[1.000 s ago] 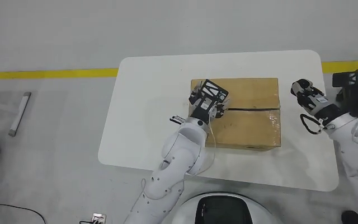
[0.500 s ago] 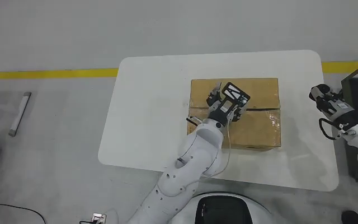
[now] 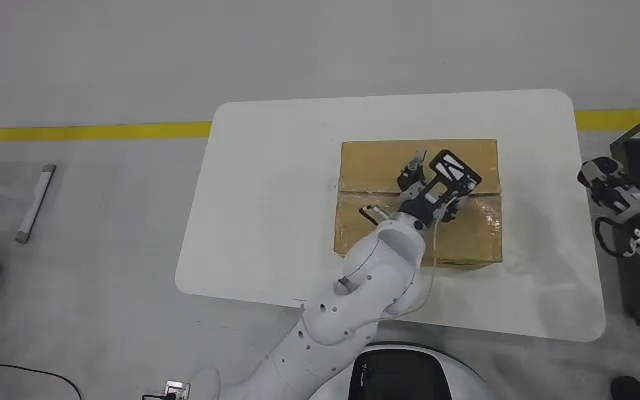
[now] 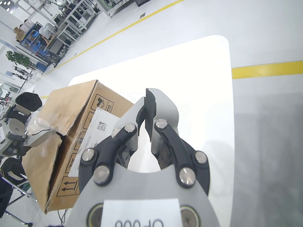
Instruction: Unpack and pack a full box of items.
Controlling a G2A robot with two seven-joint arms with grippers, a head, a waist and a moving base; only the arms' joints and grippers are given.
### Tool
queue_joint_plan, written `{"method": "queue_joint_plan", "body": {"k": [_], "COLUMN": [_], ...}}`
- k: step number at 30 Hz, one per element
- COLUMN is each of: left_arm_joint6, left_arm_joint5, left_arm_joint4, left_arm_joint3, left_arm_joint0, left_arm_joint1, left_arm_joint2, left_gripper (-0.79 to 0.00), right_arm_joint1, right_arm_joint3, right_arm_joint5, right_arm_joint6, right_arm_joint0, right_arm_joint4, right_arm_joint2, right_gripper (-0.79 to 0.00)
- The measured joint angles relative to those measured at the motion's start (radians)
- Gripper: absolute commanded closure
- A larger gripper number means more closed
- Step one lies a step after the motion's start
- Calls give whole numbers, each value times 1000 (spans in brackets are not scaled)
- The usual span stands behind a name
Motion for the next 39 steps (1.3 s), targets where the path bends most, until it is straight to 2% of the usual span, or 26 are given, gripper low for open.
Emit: {"method": "queue_joint_plan", "body": {"k": [9,16,19,25,32,39], "left_arm_joint6": [16,-40,-85,-201,-265,-253], "left_arm_joint5": [-5,15,17,-25,-117,-119], "left_arm_joint4": [-6,38,93,252,397,431], "left_arm_joint3": [43,-37,-113,-319,-546,-668], "left_arm_joint0": [-43,-19,24,164,378,508], "left_arm_joint1": [-35,-30,-16,25,68,84], "left_arm_joint2": [37,-31,-90,-251,-467,-603], "left_gripper": [-785,-785,-785,-785,-785,-785], "right_arm_joint1": [-2,-1,-1,-2,-11,-41], "right_arm_joint3": [-3,-44,-73,-148,-227,-190], "right_arm_joint5": [-15,-32,-37,-45,-50,-13], "right_arm_joint6": [-7,29,49,71,79,18], "right_arm_joint0": [-41,-29,-13,34,127,298], "right_arm_joint4": [51,153,177,173,48,-116], "right_arm_joint2": [45,48,25,-80,-333,-639], "right_gripper": [0,0,0,0,0,0]}}
